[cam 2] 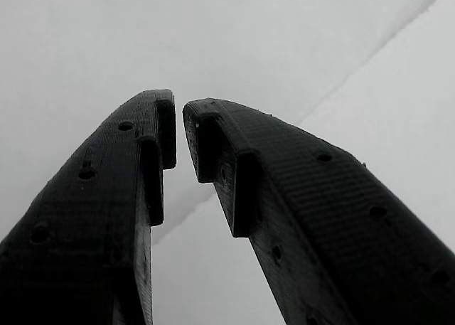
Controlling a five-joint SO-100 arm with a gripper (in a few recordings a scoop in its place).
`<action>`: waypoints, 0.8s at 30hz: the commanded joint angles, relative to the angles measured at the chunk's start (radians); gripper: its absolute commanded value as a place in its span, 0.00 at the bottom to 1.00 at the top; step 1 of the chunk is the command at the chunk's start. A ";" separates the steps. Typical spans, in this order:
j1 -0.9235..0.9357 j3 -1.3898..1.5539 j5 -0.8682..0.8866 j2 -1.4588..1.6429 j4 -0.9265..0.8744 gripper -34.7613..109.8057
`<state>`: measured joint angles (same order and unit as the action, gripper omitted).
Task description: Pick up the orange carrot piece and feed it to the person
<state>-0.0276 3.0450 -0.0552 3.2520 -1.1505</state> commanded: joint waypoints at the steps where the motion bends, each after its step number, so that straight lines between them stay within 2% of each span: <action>1: -0.021 -0.077 -0.011 0.017 -0.011 0.22; 24: -0.020 -0.077 -0.015 0.020 -0.011 0.22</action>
<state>-0.0291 3.0450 -0.0675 3.2520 -1.1505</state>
